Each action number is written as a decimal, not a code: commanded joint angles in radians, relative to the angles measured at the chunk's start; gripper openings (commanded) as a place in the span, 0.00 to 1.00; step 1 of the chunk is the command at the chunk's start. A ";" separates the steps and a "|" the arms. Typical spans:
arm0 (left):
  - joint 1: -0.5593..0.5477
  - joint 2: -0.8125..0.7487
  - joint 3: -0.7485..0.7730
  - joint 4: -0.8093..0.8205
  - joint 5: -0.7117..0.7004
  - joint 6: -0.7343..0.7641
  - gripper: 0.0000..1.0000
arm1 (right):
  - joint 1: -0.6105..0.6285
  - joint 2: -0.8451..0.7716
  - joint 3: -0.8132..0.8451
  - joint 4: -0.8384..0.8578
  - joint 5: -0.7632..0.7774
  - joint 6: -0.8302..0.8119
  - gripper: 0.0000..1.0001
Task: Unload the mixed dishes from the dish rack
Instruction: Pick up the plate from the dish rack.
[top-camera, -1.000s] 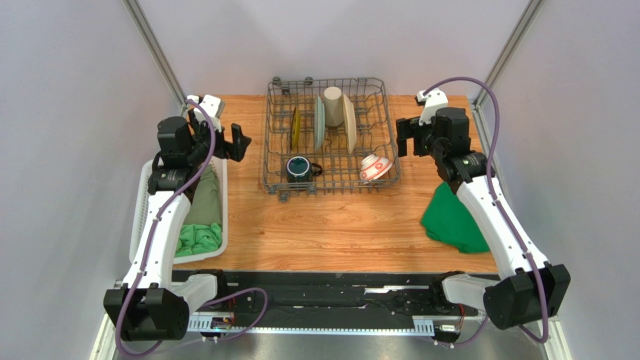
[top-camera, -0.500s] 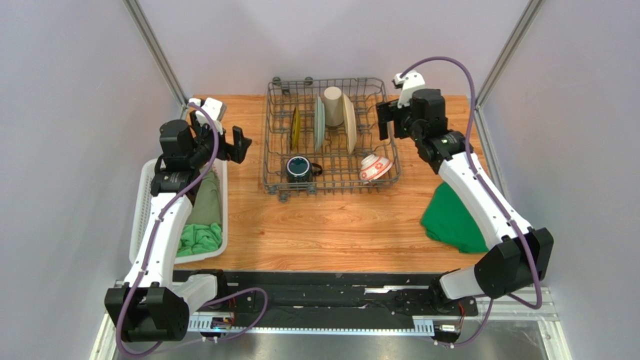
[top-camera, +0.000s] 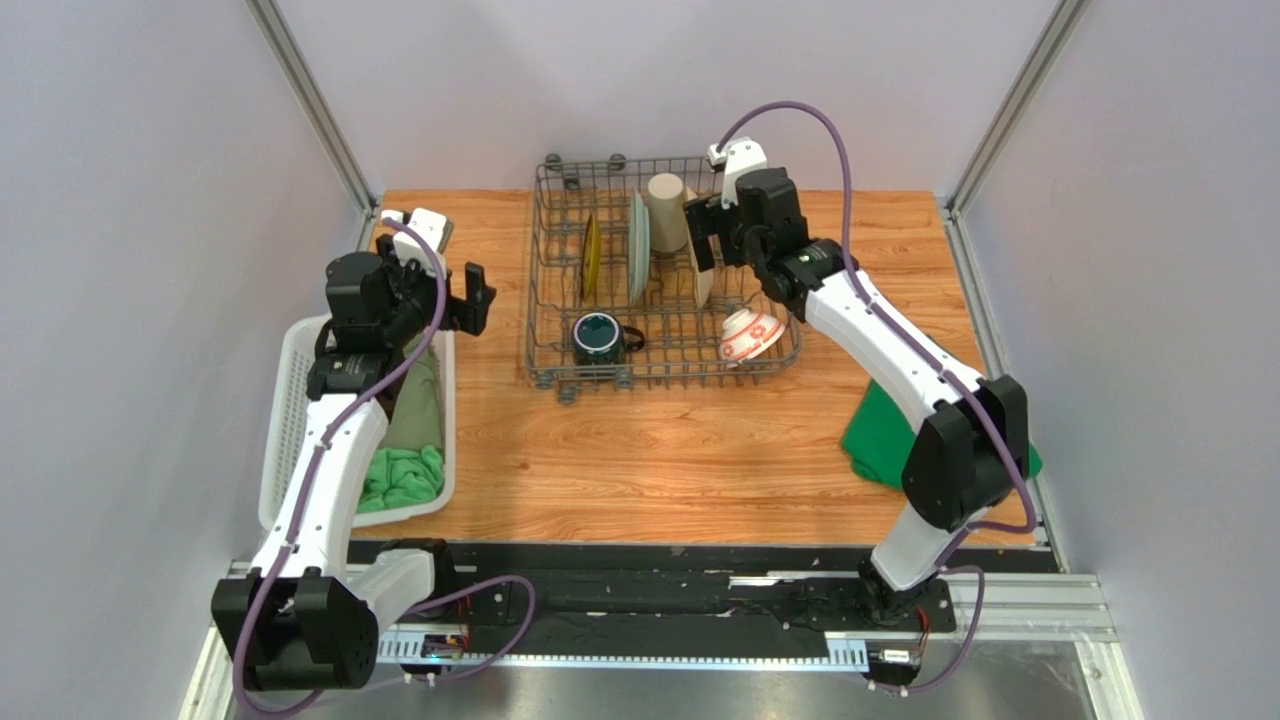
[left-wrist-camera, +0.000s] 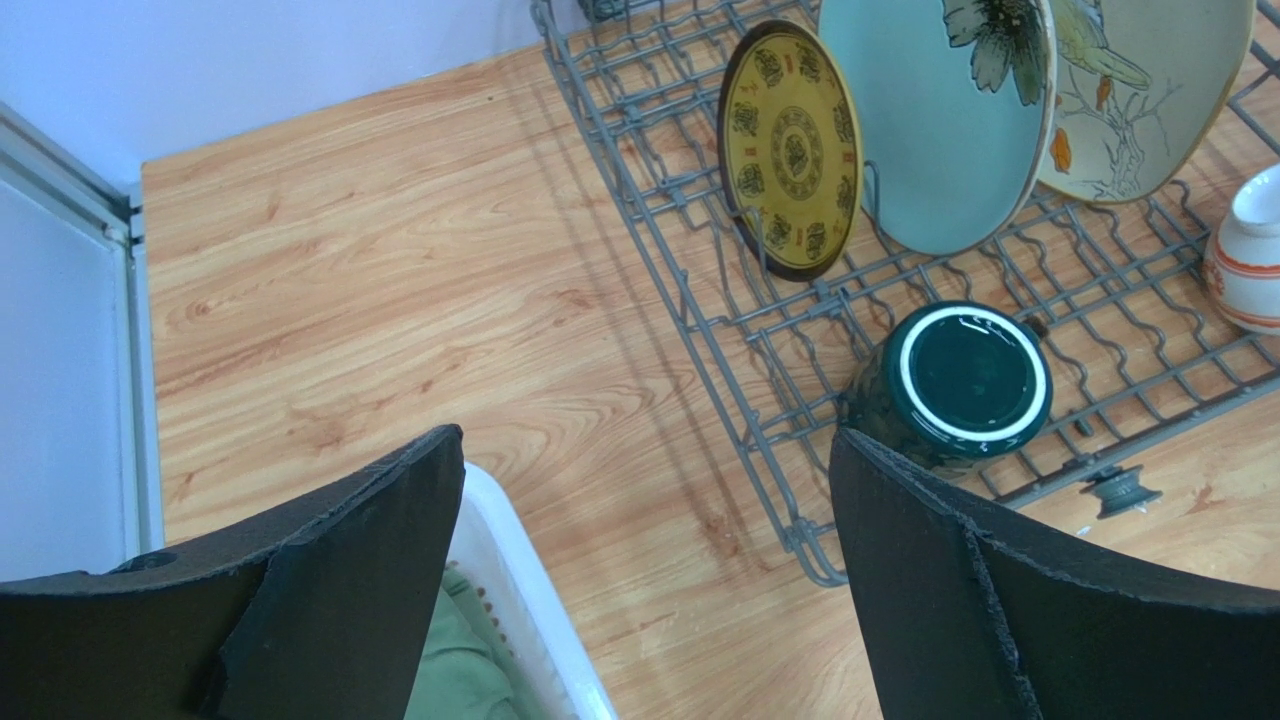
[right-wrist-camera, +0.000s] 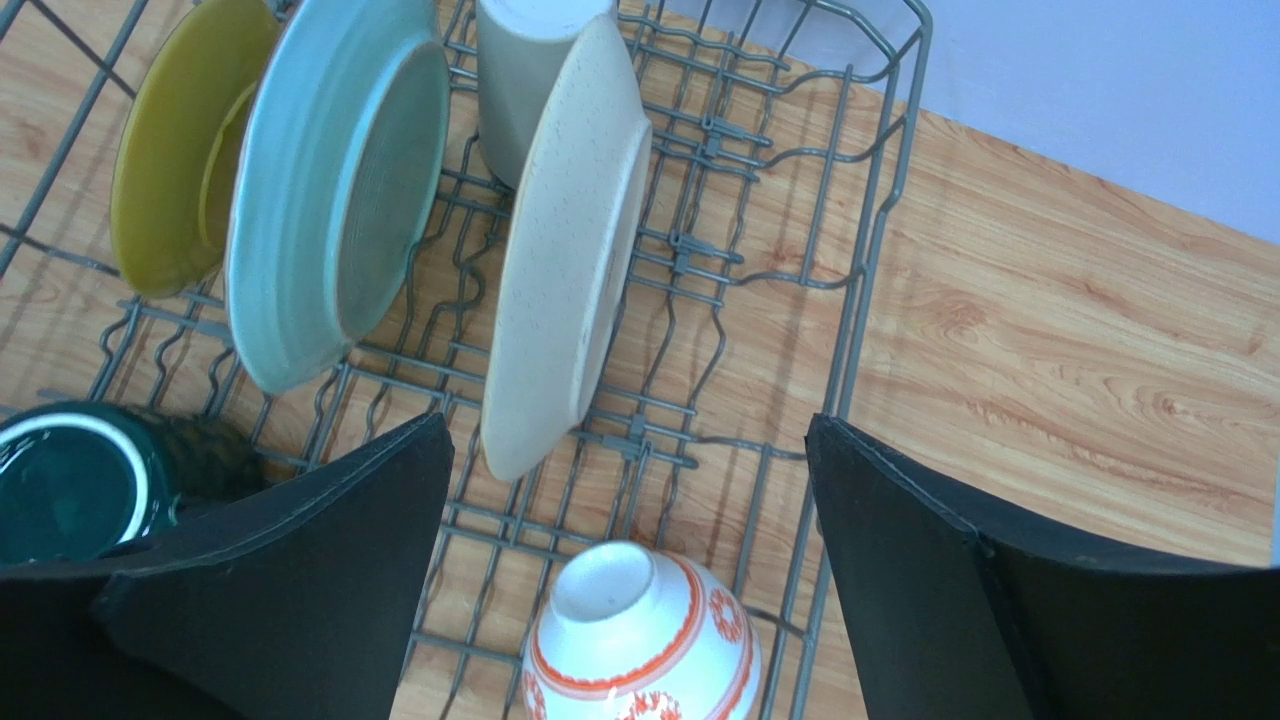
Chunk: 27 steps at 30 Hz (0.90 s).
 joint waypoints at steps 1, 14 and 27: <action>-0.005 -0.023 0.001 0.058 -0.023 0.018 0.99 | 0.022 0.088 0.086 0.063 0.085 0.009 0.94; -0.005 -0.005 -0.013 0.074 -0.032 0.025 0.99 | 0.037 0.270 0.236 0.063 0.138 0.052 0.93; -0.005 0.008 -0.029 0.092 -0.037 0.025 0.99 | 0.045 0.416 0.330 0.042 0.206 0.106 0.84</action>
